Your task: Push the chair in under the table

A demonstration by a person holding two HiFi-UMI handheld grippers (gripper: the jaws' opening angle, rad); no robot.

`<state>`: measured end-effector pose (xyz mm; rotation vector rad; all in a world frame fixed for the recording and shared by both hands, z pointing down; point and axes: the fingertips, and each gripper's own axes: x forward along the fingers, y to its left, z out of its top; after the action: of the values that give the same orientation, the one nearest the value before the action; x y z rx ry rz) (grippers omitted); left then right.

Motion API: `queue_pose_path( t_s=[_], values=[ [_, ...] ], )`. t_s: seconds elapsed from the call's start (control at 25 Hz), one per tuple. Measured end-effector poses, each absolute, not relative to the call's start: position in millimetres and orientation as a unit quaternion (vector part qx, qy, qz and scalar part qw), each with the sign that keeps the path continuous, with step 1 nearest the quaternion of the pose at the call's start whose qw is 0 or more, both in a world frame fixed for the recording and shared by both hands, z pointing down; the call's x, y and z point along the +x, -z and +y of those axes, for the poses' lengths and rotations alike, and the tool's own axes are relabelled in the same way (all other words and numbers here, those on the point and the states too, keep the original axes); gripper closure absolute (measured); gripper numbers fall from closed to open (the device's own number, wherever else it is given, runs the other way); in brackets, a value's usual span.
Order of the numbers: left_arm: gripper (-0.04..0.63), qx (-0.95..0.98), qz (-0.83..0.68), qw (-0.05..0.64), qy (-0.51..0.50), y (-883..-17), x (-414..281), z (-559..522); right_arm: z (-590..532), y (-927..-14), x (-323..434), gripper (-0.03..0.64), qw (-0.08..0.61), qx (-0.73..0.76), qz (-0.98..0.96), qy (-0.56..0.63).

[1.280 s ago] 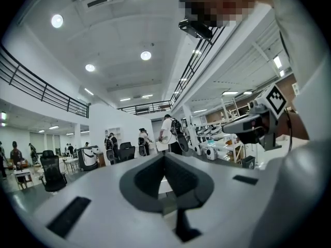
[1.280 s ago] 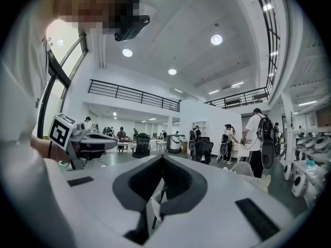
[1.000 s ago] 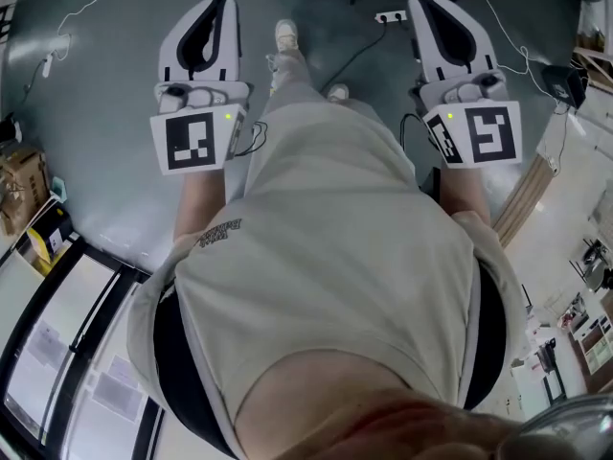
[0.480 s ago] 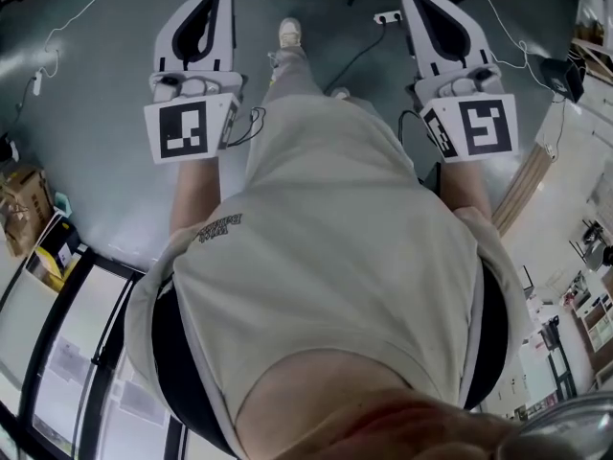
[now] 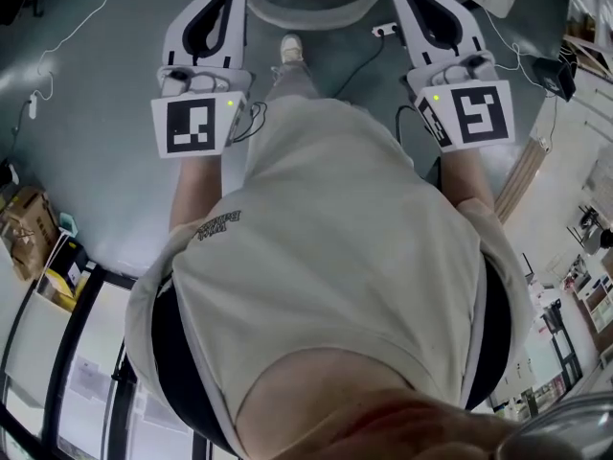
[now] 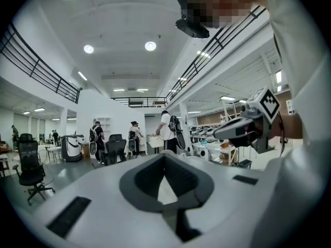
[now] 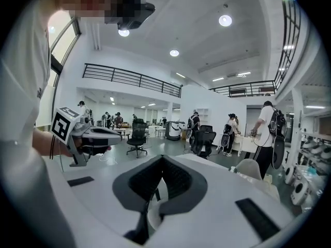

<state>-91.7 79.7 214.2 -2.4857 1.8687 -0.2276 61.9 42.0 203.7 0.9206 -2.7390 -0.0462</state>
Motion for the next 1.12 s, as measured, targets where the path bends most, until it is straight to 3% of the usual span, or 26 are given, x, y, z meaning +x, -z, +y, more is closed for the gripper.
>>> queue_pose_path(
  t_s=[0.32, 0.64, 0.84, 1.12],
  values=[
    [0.584, -0.825, 0.559, -0.011, 0.083, -228, -124, 31, 0, -215, 30, 0.609, 0.118, 0.317, -0.938, -0.068],
    [0.584, -0.849, 0.521, -0.027, 0.087, -238, -134, 1, -24, -215, 16, 0.609, 0.129, 0.34, -0.93, -0.059],
    [0.584, -0.853, 0.512, -0.023, 0.101, -249, -125, -15, -33, -220, 21, 0.608, 0.114, 0.312, -0.94, -0.08],
    [0.584, -0.851, 0.499, -0.045, 0.155, -285, -122, -35, -58, -253, 27, 0.607, 0.147, 0.25, -0.953, -0.092]
  ],
)
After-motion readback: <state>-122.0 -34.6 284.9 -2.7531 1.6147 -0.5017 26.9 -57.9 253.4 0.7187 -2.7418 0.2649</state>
